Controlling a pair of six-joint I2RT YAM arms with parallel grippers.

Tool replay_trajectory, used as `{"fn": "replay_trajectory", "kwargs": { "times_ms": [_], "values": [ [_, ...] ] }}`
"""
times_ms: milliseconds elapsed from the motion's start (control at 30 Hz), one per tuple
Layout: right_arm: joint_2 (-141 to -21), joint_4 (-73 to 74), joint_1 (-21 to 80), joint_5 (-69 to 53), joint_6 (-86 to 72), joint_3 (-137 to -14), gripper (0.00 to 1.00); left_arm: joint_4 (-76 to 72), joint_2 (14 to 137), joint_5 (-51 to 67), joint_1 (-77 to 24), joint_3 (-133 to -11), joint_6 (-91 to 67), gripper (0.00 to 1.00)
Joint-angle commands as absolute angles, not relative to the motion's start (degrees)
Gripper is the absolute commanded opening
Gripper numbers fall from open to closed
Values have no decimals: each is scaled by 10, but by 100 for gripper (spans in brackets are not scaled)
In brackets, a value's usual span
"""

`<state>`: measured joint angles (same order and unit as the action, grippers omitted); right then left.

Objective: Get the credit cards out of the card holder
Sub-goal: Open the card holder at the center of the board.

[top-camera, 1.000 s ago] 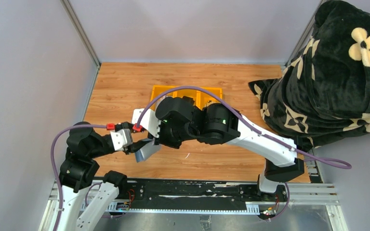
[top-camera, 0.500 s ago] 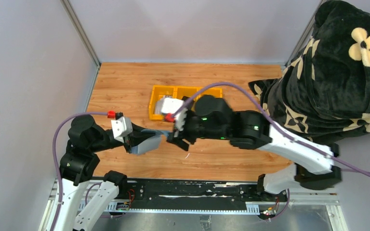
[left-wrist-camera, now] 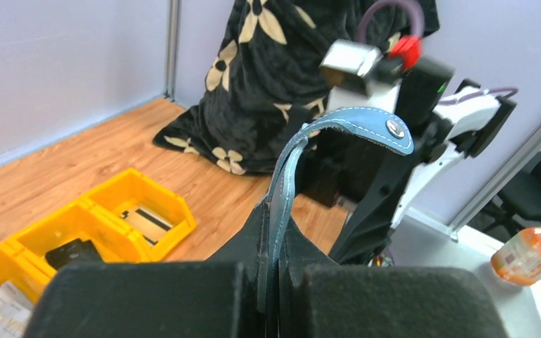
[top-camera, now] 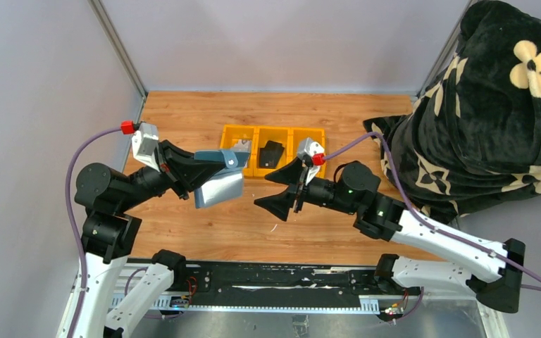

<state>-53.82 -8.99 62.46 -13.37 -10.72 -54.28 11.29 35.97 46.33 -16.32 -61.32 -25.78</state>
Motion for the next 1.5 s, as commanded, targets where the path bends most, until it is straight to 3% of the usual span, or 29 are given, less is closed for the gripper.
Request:
{"fn": "replay_trajectory", "kwargs": {
  "times_ms": [0, 300, 1467],
  "values": [
    [-562, -280, 612, -175, -207, -498, 77, 68, 356, 438, -165, -639, -340, 0],
    [-631, -428, 602, -225, -279, -486, 77, 71, 354, 444, -165, -646, -365, 0],
    [-726, -540, 582, -256, -387, -559, 78, 87, 362, 453, -165, -670, -367, 0]
  ]
}}
